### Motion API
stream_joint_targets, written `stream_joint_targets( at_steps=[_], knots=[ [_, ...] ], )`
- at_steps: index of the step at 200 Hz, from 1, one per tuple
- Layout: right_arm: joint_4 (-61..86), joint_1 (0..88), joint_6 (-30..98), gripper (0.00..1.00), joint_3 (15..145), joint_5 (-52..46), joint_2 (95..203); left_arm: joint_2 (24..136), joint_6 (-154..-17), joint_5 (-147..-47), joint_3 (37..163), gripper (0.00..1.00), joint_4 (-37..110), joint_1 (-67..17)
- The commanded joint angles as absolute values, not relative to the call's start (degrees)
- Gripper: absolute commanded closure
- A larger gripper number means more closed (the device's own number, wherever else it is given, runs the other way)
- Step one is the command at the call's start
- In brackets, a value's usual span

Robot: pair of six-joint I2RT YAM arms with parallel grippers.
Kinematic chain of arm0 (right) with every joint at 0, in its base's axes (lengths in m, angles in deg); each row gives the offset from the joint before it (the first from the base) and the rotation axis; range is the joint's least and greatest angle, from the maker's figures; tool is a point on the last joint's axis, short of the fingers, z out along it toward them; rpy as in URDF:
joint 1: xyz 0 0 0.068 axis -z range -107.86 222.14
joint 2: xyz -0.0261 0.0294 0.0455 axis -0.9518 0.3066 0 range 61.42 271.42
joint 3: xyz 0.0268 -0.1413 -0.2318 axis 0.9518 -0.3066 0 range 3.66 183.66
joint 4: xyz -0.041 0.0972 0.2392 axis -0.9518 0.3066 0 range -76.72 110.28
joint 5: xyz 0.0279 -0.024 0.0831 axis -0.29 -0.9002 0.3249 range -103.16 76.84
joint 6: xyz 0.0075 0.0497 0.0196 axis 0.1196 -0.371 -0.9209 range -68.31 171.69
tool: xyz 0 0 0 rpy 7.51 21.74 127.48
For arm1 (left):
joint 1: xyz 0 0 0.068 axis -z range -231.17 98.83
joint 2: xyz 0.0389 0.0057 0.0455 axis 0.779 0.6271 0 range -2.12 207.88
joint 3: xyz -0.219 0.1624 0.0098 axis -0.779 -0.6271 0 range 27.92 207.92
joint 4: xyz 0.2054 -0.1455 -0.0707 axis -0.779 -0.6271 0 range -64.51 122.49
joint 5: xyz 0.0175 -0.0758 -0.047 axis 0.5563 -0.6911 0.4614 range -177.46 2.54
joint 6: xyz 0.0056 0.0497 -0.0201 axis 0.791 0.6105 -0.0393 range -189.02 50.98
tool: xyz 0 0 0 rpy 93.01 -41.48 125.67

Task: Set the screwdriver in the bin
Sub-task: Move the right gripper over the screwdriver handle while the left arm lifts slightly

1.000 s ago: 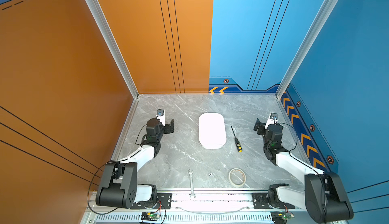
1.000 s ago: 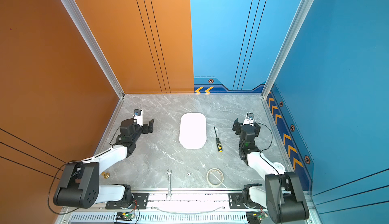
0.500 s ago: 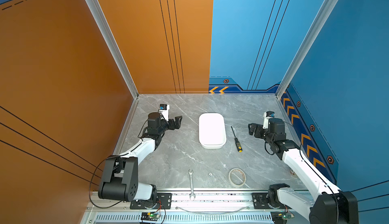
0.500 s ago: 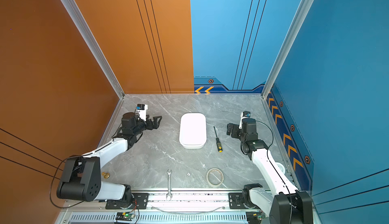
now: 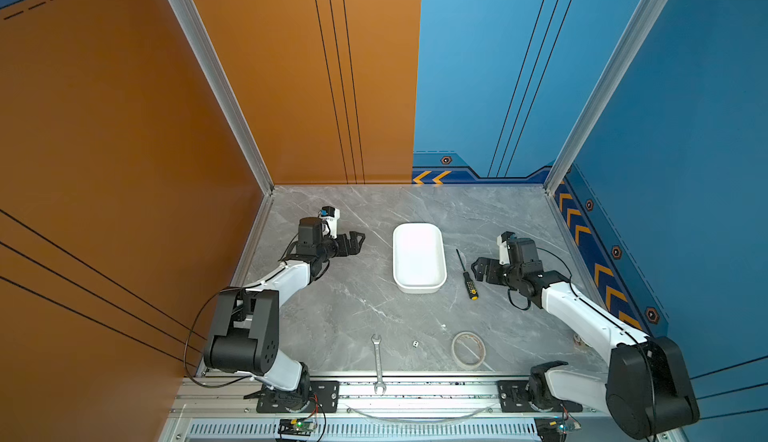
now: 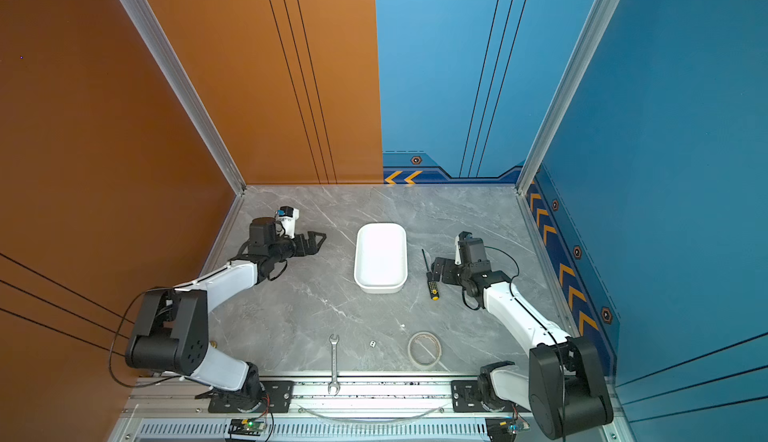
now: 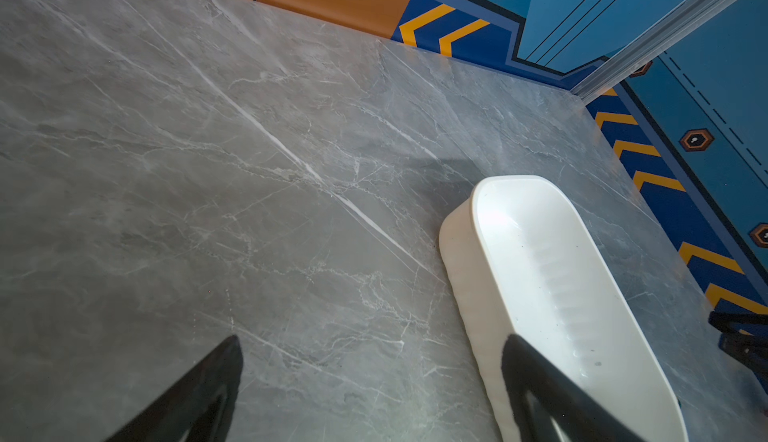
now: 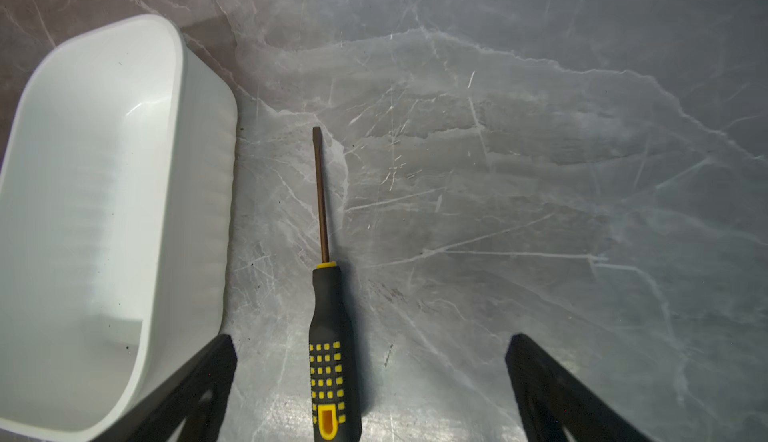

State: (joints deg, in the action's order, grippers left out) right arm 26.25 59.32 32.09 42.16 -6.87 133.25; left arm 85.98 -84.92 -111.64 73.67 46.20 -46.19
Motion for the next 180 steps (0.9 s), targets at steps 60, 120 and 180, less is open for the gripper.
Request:
stream_joint_targets(
  at_steps=[60, 120, 180],
  knots=[
    [28.05, 53.67, 32.42, 0.06, 46.00, -9.34, 141.25, 88.30, -84.91, -116.31, 76.62, 0.02, 40.85, -45.37],
    [31.40, 52.02, 32.09, 0.21, 47.07, -11.49, 143.93, 88.26, -83.77, -116.71, 76.15, 0.02, 38.38, -45.00],
    [32.38, 50.26, 32.34, 0.30, 48.55, -11.57, 146.03, 88.76, -82.47, -116.37, 76.84, 0.02, 36.75, -44.57]
  ],
)
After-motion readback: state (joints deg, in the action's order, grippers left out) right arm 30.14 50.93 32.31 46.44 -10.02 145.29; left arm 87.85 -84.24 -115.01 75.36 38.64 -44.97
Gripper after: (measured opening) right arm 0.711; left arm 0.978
